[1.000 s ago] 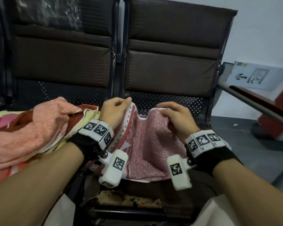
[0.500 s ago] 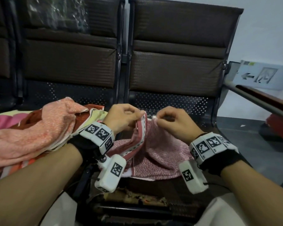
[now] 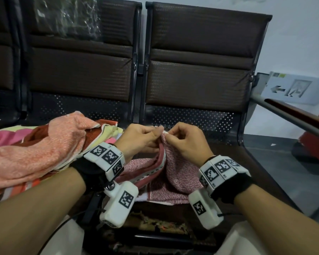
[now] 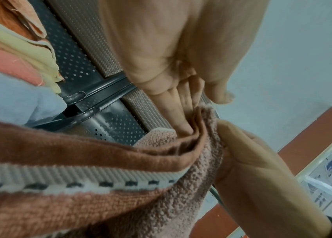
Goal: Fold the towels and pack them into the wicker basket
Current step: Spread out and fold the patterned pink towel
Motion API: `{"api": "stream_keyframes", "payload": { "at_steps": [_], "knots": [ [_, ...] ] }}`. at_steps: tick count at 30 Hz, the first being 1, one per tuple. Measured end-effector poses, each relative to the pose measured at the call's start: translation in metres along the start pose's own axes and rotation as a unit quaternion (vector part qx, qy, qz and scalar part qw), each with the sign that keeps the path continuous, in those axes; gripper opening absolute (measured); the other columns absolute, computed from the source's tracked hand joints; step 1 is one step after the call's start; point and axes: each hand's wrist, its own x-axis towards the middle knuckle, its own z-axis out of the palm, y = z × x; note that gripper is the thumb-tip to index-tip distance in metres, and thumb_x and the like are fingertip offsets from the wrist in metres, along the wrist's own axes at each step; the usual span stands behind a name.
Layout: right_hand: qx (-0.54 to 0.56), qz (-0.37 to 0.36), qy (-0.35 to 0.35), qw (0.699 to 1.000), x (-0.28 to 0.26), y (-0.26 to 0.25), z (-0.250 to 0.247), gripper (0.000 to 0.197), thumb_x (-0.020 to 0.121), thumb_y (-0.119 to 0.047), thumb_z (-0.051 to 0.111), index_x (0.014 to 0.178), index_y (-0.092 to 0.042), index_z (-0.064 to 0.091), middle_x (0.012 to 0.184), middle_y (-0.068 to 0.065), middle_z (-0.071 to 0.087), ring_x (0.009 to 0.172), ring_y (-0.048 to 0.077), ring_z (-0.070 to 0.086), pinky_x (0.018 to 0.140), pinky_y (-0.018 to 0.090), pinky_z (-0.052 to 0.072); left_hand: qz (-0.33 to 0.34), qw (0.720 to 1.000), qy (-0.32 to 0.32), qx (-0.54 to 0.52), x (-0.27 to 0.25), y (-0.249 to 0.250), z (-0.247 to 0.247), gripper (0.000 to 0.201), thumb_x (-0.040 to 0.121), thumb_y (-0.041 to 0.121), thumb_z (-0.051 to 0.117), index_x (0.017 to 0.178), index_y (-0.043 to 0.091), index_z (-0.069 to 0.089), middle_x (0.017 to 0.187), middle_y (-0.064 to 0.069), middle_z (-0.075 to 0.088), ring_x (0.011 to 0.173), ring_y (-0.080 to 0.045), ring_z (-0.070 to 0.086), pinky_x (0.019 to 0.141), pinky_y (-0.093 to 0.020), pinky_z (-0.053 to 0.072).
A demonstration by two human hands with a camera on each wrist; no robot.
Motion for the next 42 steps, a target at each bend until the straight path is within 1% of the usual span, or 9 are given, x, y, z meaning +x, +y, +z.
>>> {"api": "stream_keyframes", "payload": {
  "at_steps": [8, 15, 18, 23, 26, 29, 33, 38, 42],
  "knots": [
    [0.04, 0.013, -0.078, 0.996, 0.0, -0.01, -0.01, 0.013, 0.085, -0.026, 0.068, 0.076, -0.017, 0.068, 0.071, 0.0, 0.067, 0.065, 0.007, 0.058, 0.064, 0.029, 0.047, 0.041, 0.994, -0.007, 0.102, -0.001, 0.003, -0.005, 0.019, 0.092, 0.011, 0.056, 0.104, 0.003, 0.068, 0.049, 0.011, 0.059, 0.046, 0.003, 0.054, 0.048, -0.009, 0.043],
    [-0.194, 0.037, -0.275, 0.941, 0.0, -0.009, -0.03, 0.037, 0.094, -0.028, 0.047, 0.057, -0.022, 0.049, 0.093, 0.0, 0.068, 0.053, 0.009, 0.043, 0.056, 0.029, 0.032, 0.166, 0.916, 0.044, 0.363, -0.008, 0.011, -0.019, 0.016, 0.086, 0.013, 0.062, 0.098, 0.013, 0.072, 0.088, 0.0, 0.073, 0.077, -0.004, 0.066, 0.074, -0.021, 0.052],
    [-0.299, 0.016, -0.268, 0.916, -0.001, -0.008, -0.037, 0.035, 0.093, -0.043, 0.049, 0.061, -0.03, 0.049, 0.065, -0.003, 0.056, 0.06, 0.014, 0.05, 0.058, 0.025, 0.03, 0.196, 0.89, 0.069, 0.406, -0.013, 0.015, -0.03, 0.016, 0.085, 0.016, 0.064, 0.098, 0.016, 0.073, 0.088, 0.004, 0.073, 0.081, -0.005, 0.067, 0.079, -0.026, 0.054],
    [-0.363, -0.017, -0.213, 0.907, -0.008, -0.004, -0.041, 0.022, 0.087, -0.041, 0.06, 0.099, -0.024, 0.051, 0.089, -0.002, 0.062, 0.087, 0.022, 0.06, 0.082, 0.033, 0.042, 0.189, 0.877, 0.07, 0.436, -0.02, 0.014, -0.036, 0.015, 0.085, 0.017, 0.061, 0.094, 0.018, 0.072, 0.08, -0.002, 0.073, 0.077, -0.019, 0.068, 0.073, -0.036, 0.054],
    [-0.322, -0.021, -0.146, 0.935, -0.011, -0.007, -0.043, 0.051, 0.082, -0.028, 0.069, 0.124, -0.029, 0.04, 0.104, -0.002, 0.063, 0.096, 0.022, 0.059, 0.081, 0.038, 0.05, 0.183, 0.877, 0.081, 0.437, -0.02, 0.012, -0.037, 0.015, 0.087, 0.015, 0.056, 0.093, 0.019, 0.069, 0.075, 0.0, 0.069, 0.067, -0.008, 0.062, 0.06, -0.019, 0.046],
    [-0.387, -0.063, -0.102, 0.914, -0.015, -0.011, -0.042, 0.023, 0.088, -0.025, 0.061, 0.111, -0.023, 0.059, 0.104, -0.004, 0.05, 0.098, 0.022, 0.056, 0.071, 0.033, 0.043, 0.159, 0.892, 0.074, 0.417, -0.023, 0.009, -0.03, 0.013, 0.093, 0.014, 0.045, 0.089, 0.017, 0.057, 0.064, 0.007, 0.053, 0.054, 0.0, 0.048, 0.05, -0.014, 0.032],
    [-0.388, -0.121, -0.098, 0.909, -0.02, -0.015, -0.038, 0.018, 0.091, -0.029, 0.056, 0.097, -0.012, 0.059, 0.114, 0.001, 0.041, 0.104, 0.021, 0.038, 0.09, 0.033, 0.036, 0.078, 0.93, 0.144, 0.33, -0.019, 0.01, -0.015, 0.026, 0.095, 0.017, 0.033, 0.079, 0.01, 0.052, 0.079, -0.002, 0.053, 0.083, -0.022, 0.05, 0.074, -0.034, 0.035],
    [-0.178, 0.021, -0.136, 0.974, -0.029, -0.02, -0.043, 0.012, 0.094, -0.033, 0.052, 0.087, -0.024, 0.049, 0.087, -0.003, 0.064, 0.077, 0.011, 0.061, 0.073, 0.028, 0.049, 0.059, 0.927, 0.188, 0.319, -0.02, 0.022, -0.007, 0.03, 0.097, 0.004, 0.031, 0.097, -0.008, 0.058, 0.113, -0.029, 0.057, 0.106, -0.039, 0.053, 0.091, -0.047, 0.039],
    [-0.121, 0.017, -0.072, 0.99, -0.034, -0.021, -0.053, 0.011, 0.088, -0.022, 0.065, 0.08, -0.023, 0.058, 0.073, -0.003, 0.066, 0.066, 0.01, 0.061, 0.064, 0.027, 0.048, 0.139, 0.906, 0.116, 0.382, -0.033, 0.02, 0.0, 0.049, 0.096, 0.046, 0.032, 0.069, 0.01, 0.048, 0.081, -0.014, 0.062, 0.082, -0.035, 0.058, 0.075, -0.043, 0.042]
  ]
}}
